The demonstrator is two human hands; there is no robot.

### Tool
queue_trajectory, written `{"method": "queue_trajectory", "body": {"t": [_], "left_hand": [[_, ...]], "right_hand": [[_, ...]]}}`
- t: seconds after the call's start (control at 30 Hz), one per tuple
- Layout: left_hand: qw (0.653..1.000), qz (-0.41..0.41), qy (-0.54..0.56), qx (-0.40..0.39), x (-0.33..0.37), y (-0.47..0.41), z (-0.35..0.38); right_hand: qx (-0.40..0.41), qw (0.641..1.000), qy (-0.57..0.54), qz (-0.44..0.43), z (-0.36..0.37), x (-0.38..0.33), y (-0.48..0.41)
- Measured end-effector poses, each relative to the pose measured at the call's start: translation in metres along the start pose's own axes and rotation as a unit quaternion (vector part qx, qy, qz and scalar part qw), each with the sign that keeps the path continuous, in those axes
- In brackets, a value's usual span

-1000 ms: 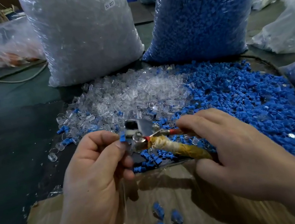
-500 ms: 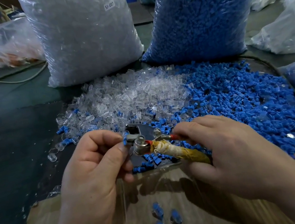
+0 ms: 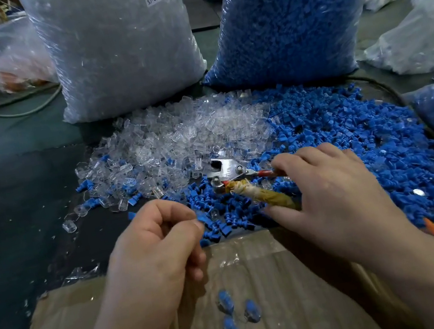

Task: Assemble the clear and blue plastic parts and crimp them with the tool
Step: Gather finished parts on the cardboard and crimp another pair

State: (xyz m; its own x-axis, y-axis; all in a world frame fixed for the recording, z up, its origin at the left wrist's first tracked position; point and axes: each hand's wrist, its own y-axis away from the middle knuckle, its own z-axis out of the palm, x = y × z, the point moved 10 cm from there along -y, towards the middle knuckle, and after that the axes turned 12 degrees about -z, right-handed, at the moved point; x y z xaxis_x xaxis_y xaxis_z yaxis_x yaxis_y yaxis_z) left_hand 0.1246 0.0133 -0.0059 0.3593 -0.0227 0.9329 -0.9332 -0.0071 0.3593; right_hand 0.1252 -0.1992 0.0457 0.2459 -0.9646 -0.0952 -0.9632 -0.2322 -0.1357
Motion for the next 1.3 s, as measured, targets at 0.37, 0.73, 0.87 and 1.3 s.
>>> {"method": "queue_trajectory", "body": {"t": [0.37, 0.73, 0.87, 1.3], "left_hand": [[0.995, 0.031, -0.085, 0.041, 0.001, 0.005, 0.006], [0.991, 0.111, -0.079, -0.014, 0.025, 0.027, 0.017], [0.991, 0.051, -0.111, -0.057, 0.013, 0.017, 0.019], [0.927, 0.27, -0.258, -0.035, 0.054, 0.053, 0.028]], "right_hand": [[0.116, 0.987, -0.055, -0.098, -0.027, -0.043, 0.005], [0.136, 0.966, -0.079, -0.204, -0.026, -0.078, 0.013], [0.15, 0.951, -0.11, -0.249, -0.032, -0.086, 0.017], [-0.102, 0.685, -0.714, 0.106, 0.034, -0.075, 0.027]]}}
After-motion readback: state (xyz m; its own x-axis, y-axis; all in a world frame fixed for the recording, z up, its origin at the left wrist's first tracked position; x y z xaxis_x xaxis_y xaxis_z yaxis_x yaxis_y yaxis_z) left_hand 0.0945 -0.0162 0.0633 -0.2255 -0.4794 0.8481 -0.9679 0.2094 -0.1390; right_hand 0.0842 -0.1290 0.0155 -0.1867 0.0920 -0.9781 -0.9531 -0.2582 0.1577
